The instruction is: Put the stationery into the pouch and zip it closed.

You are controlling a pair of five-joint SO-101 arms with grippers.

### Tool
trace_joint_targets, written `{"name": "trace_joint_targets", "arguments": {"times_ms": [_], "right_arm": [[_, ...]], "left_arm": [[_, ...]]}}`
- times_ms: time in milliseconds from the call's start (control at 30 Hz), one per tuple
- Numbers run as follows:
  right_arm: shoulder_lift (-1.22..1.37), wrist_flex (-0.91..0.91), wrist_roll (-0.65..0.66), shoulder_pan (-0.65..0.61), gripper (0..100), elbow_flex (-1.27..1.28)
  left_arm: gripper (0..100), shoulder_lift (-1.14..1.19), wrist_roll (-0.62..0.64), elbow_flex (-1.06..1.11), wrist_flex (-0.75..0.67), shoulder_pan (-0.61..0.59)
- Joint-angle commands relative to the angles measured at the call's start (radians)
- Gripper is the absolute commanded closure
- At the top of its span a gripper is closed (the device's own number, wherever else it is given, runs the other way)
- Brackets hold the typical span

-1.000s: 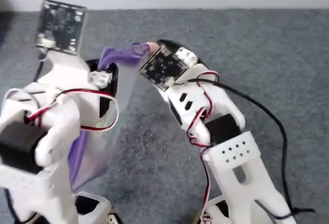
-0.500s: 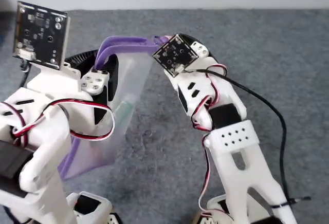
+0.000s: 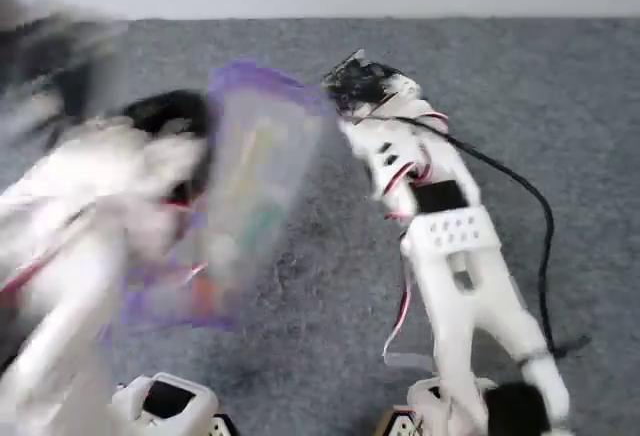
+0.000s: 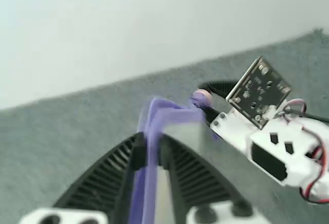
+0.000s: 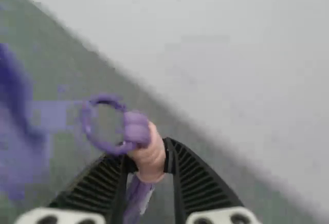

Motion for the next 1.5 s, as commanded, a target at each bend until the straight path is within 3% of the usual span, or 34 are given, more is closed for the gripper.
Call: {"name": "trace_joint_targets", "arguments": {"times_ms": [0, 500, 800, 967, 1167, 1467], "right_arm": [[0.036, -0.012, 0.011, 0.064, 99.1, -0.009], [0.036, -0.007, 0.009, 0.067, 99.1, 0.012], [0.033, 0.005, 0.009, 0.125, 99.1, 0.014], [0.013, 0.156, 0.003, 0.134, 97.7, 0.012], [-0.076, 0.302, -0.069, 0.17, 81.4, 0.009], [-0.223, 0.518, -0.163, 0.232, 82.5, 0.011]], "left_arm": [[99, -0.06, 0.006, -0.074, 0.014, -0.002], [99, -0.055, -0.008, -0.071, 0.006, -0.008], [99, -0.055, -0.005, -0.071, 0.009, -0.107], [99, -0.055, -0.003, -0.07, 0.011, -0.112], [95, -0.063, -0.003, 0.022, 0.008, -0.14], [90, -0.063, 0.046, 0.079, 0.011, -0.209]]}}
